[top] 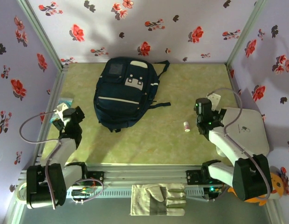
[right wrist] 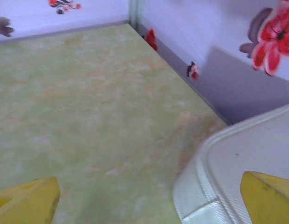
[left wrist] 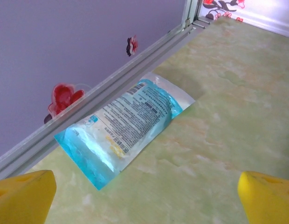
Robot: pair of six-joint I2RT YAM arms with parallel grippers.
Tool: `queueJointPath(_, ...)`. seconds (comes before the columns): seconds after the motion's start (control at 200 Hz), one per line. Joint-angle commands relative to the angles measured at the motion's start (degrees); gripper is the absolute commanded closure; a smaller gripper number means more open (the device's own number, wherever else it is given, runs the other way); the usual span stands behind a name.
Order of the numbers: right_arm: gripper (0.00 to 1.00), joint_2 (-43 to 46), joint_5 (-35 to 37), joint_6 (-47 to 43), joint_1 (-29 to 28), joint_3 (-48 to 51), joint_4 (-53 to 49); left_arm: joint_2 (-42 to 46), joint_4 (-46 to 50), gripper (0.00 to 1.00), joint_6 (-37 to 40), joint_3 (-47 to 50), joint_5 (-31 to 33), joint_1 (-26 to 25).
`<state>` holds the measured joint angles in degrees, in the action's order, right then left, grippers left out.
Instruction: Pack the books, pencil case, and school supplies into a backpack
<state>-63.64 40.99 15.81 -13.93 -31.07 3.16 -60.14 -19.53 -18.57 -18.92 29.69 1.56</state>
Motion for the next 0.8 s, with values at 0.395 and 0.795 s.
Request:
queueJointPath(0.395,0.01,-7.3,-12.9,-11.1,6.7,13.2,33.6,-17.0,-39.9,0.00,13.5,7.3,-19.7,0.4)
queueJointPath(0.795,0.01,-20.0,-23.6,-13.2,8.8,12.9,50.3,-27.9,-47.0,0.00,14.7,5.8,-23.6,0.4)
